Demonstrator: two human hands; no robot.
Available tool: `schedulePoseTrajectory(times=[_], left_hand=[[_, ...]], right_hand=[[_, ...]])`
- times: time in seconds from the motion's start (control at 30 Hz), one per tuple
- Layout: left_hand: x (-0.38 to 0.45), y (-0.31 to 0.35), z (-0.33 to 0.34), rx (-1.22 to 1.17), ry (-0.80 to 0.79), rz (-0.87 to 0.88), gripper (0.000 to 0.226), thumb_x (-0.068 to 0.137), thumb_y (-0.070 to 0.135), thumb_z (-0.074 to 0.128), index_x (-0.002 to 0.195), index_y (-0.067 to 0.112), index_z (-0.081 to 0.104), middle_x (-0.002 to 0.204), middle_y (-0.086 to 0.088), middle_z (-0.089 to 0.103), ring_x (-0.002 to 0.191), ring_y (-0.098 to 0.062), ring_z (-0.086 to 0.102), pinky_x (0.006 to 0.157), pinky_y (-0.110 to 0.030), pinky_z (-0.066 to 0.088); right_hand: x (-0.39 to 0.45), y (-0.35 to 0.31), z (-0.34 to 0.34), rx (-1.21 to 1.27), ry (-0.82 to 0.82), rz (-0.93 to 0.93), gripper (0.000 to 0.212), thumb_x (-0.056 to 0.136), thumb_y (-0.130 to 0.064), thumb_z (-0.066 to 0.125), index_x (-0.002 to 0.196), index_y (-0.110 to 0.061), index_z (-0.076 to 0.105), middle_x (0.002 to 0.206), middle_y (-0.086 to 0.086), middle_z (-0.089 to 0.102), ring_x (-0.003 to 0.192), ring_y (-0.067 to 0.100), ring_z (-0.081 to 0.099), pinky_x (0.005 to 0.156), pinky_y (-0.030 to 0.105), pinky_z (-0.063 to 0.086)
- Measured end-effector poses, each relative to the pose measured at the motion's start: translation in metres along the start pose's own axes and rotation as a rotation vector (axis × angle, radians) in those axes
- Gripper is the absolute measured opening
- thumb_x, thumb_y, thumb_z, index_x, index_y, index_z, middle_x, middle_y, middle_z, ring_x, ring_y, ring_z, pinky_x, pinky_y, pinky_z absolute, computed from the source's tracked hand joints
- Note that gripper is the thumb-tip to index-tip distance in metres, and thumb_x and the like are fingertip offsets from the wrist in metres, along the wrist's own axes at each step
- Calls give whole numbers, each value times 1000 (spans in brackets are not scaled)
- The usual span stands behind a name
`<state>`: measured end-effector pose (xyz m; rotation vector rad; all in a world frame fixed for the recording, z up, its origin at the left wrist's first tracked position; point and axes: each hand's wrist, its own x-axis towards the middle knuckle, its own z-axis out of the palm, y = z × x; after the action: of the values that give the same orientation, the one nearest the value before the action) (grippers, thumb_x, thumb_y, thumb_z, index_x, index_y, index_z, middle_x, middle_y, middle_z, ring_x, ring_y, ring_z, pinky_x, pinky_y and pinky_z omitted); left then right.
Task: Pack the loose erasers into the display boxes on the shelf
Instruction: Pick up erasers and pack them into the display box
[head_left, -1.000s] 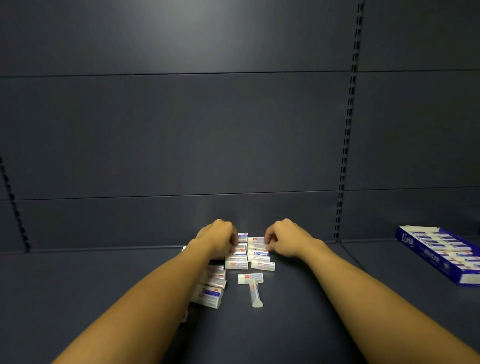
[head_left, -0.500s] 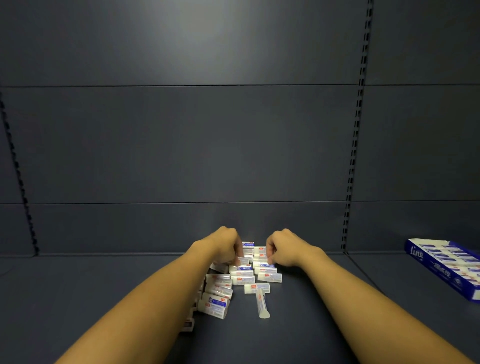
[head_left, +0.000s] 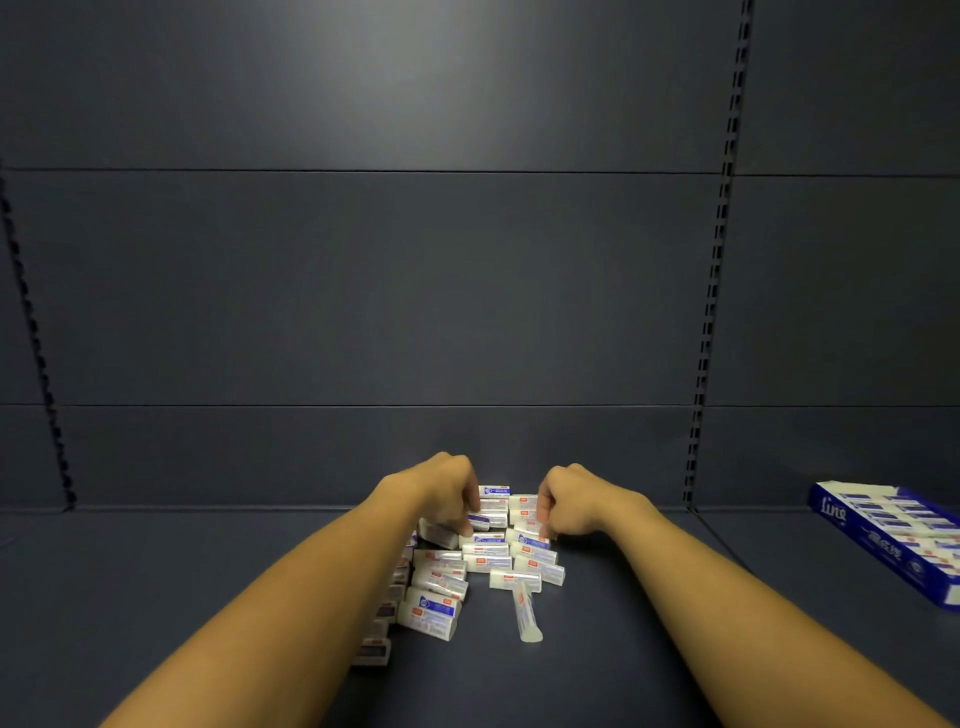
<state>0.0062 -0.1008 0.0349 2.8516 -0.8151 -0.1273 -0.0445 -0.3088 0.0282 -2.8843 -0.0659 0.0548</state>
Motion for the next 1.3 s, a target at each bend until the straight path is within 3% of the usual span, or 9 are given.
schedulePoseTrajectory(times=[0.17,0.43,0.57,0.7,0.9,1.03,1.3], left_hand=[[0,-2,-4,18,12,7,28,80,17,85,106,21,76,112,1,69,102,-19,63,93,-35,56],[0,1,-10,-11,56,35,26,77,17,87,87,32,68,106,4,69,100,-18,64,92,-39,57],[1,7,-11,-35,75,65,26,76,19,88,89,31,69,99,5,66,96,-19,64,89,-41,58],[4,16,-11,-83,96,106,23,78,17,87,88,28,69,97,3,69,93,-18,65,86,-40,59],[7,33,-14,-134,149,143,18,79,17,86,93,22,75,93,4,72,88,-16,68,87,-41,59],[7,48,-16,-143,164,194,16,76,20,88,86,26,76,85,10,73,82,-12,70,84,-41,60],[3,93,-9,-87,220,317,19,84,27,81,103,25,77,100,5,73,88,-13,67,82,-35,58]], right_hand=[[-6,-4,-5,-105,-13,7,18,70,-14,80,85,-13,70,98,7,67,88,26,68,82,43,60],[-15,4,-12,-107,21,-3,16,74,-16,81,81,-17,66,91,0,67,85,21,66,80,41,59],[-20,10,-17,-47,54,-8,25,72,-13,86,79,-20,63,86,-3,64,80,17,63,75,37,56],[-29,14,-22,-14,89,8,38,69,-14,90,97,-22,66,88,-6,62,83,15,62,77,34,54],[-50,25,-30,13,159,99,23,67,-20,91,84,-22,76,82,-5,69,80,15,67,79,39,59],[-72,33,-36,-8,214,159,22,71,-22,89,90,-23,78,90,-6,69,83,16,66,81,41,59],[-118,50,-42,-25,352,281,21,77,-16,82,95,-24,76,94,-3,67,85,18,65,76,35,56]])
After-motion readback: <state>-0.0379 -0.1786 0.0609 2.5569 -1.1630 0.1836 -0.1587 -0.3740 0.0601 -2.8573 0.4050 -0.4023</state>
